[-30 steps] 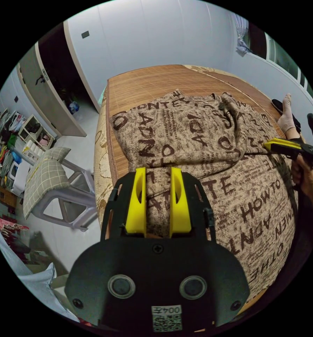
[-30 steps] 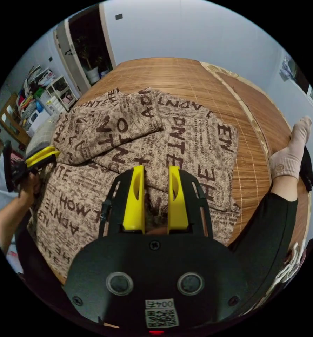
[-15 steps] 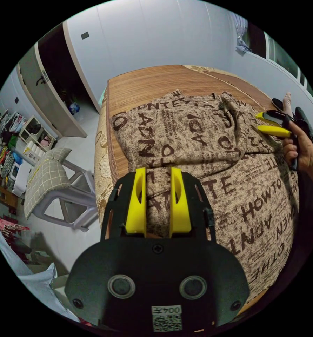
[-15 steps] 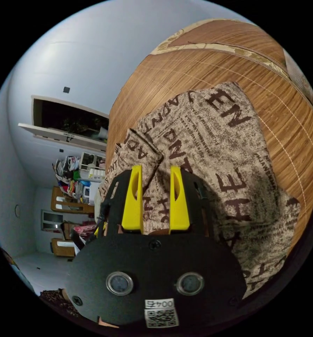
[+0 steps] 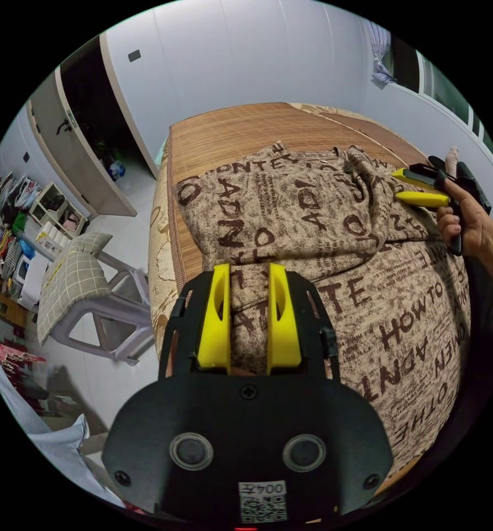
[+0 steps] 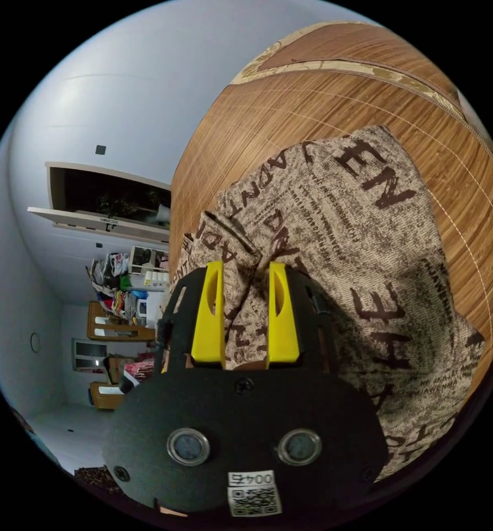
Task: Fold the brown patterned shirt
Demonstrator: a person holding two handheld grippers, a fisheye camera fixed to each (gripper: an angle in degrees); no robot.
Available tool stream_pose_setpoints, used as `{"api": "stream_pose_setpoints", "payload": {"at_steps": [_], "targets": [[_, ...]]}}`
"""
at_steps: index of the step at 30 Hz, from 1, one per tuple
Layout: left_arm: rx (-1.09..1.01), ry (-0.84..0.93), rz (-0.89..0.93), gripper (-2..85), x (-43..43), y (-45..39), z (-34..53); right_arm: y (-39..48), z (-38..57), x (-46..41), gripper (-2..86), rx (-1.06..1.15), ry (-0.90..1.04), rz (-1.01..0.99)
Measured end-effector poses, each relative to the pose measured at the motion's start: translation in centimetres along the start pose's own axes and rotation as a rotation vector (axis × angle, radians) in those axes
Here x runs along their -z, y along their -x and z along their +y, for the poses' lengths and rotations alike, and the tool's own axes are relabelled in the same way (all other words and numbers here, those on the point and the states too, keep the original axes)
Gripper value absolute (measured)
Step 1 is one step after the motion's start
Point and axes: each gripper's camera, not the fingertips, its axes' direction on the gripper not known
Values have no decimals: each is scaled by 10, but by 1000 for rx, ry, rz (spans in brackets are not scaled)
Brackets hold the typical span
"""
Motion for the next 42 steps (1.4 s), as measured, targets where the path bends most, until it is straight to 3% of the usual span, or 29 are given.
{"api": "stream_pose_setpoints", "payload": {"at_steps": [5,9,12,21,23,27,31,37,42], "targets": [[3,0,5,102,3,9,0,29,11,6,120,69,-66,94],[2,0,3,102,6,15,-1,25,18,4,113,53,-70,44],[3,0,5,101,8,21,-1,35,27,26,102,91,-211,19],[2,-2,2,102,15,39,-4,28,21,-17,107,69,-13,93],[1,-6,-3,103,18,44,-5,38,25,-23,56,129,3,92],[14,-16,21,106,22,58,-6,79,38,-5,46,271,-64,98],[45,-57,115,128,32,83,-4,116,75,41,45,437,-94,267],[118,-129,278,165,56,130,4,53,132,32,59,380,151,382],[166,-143,278,148,73,168,-11,6,159,41,67,307,45,275]]}}
